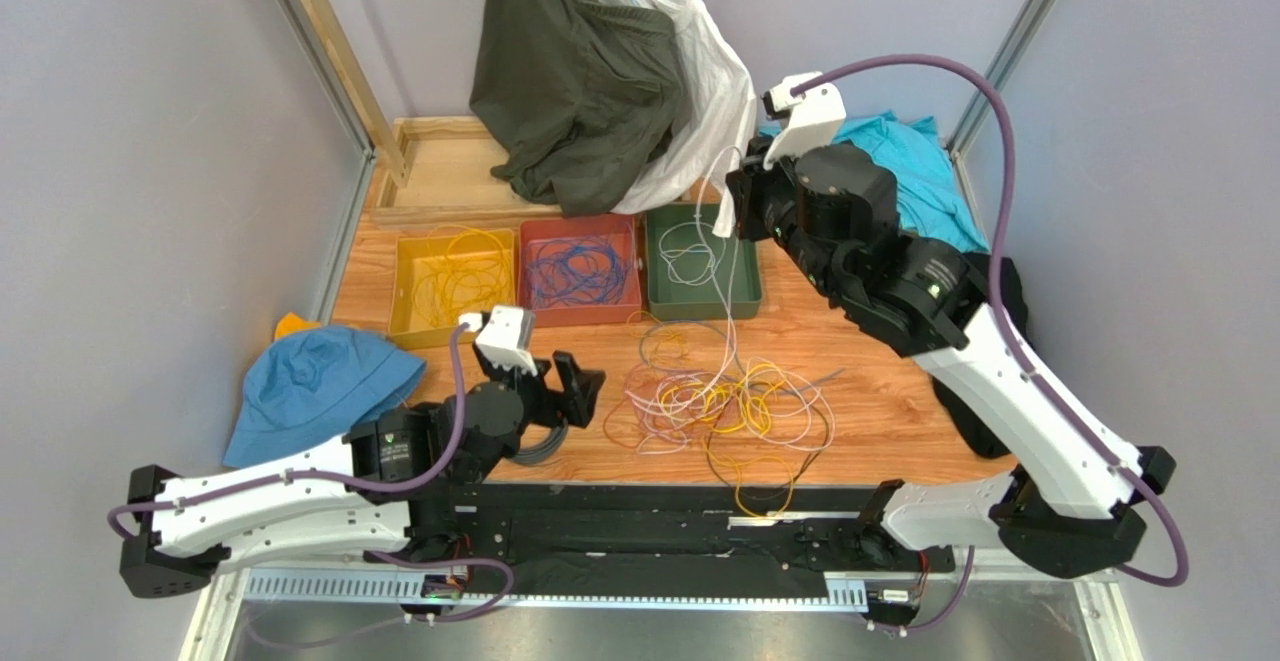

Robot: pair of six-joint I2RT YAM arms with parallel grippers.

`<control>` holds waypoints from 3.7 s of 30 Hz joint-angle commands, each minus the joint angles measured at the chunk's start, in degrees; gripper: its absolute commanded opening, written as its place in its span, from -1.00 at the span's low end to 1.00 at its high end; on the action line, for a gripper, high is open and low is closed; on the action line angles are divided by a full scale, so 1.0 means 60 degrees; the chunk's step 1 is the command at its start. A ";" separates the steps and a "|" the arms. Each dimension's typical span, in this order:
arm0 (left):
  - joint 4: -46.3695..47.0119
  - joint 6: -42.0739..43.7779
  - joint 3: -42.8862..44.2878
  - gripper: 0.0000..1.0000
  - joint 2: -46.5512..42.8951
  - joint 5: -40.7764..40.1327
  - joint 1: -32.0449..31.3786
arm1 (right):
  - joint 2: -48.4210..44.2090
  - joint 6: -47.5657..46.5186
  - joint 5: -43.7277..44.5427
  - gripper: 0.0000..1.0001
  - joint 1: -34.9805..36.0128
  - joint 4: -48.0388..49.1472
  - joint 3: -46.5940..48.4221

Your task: Untangle the cables

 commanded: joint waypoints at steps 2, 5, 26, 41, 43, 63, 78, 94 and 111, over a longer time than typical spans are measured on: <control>-0.0619 -0.2185 -0.2043 0.79 -0.1519 0.0742 0.0021 | 0.0680 0.0172 -0.0903 -1.00 -0.1057 0.1041 0.0026; -0.0619 -0.2567 -0.2718 0.75 -0.2047 0.1094 0.0021 | 0.1309 0.0230 -0.1284 -1.00 -0.1614 0.1218 0.0289; 0.0098 -0.3036 -0.4069 0.70 -0.1990 0.1871 0.0021 | 0.4738 -0.0106 -0.2017 -1.00 -0.2920 0.1613 0.4538; 0.0494 -0.3183 -0.4406 0.70 -0.1829 0.2047 0.0021 | 0.4592 -0.1264 -0.0362 -1.00 -0.3081 0.4850 -0.0660; 0.0480 -0.3198 -0.4421 0.70 -0.1800 0.2076 0.0021 | 0.4636 -0.1045 -0.0362 -1.00 -0.3270 0.5012 -0.1056; 0.1167 -0.3300 -0.4582 0.69 -0.1126 0.2442 0.0021 | 0.6307 0.0976 -0.1592 -0.33 -0.3565 0.3533 -0.2244; 0.1519 -0.3051 -0.4347 0.69 -0.0760 0.2457 0.0021 | 0.3508 0.1579 0.0268 0.43 -0.2642 0.3432 -0.3959; 0.2338 -0.2525 -0.3864 0.70 0.0060 0.2531 0.0007 | 0.1052 0.2572 0.0811 0.39 -0.2145 0.4000 -0.6384; 0.3629 -0.1029 -0.0861 0.70 0.4777 0.2824 0.0007 | -0.6261 0.4507 -0.0214 0.25 -0.0327 0.3533 -1.1765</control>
